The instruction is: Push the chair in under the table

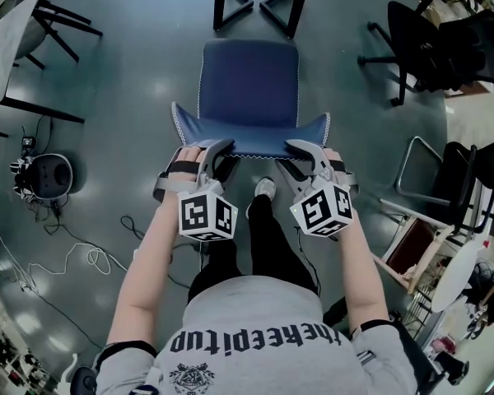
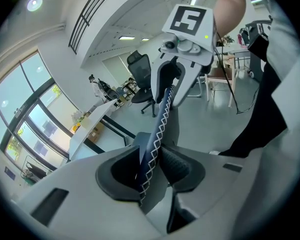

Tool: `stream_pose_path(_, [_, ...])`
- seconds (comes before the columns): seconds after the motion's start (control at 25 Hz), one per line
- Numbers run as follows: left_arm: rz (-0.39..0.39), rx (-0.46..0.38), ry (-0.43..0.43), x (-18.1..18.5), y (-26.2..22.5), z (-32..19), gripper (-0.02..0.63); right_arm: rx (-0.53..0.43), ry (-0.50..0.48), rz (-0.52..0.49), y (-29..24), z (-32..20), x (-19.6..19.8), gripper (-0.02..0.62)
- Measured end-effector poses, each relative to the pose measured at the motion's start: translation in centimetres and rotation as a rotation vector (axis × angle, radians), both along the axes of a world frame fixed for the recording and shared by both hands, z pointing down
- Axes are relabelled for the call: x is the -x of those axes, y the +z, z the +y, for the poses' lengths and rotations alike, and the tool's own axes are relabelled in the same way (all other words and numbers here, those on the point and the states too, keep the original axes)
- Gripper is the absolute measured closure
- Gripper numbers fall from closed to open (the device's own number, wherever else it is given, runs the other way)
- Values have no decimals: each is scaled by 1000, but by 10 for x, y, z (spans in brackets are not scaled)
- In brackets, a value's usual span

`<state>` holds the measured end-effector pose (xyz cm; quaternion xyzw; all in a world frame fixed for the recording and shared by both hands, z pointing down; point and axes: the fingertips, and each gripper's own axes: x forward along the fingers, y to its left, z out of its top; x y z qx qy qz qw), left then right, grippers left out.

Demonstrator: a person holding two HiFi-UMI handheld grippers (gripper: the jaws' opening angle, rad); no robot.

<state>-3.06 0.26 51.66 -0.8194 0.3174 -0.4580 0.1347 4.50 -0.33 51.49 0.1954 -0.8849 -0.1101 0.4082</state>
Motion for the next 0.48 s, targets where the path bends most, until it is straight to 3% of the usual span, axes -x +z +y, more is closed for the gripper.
stream_pose_path(0.48, [5, -23, 0, 8, 1, -22, 469, -25, -12, -17, 1, -18, 8, 459])
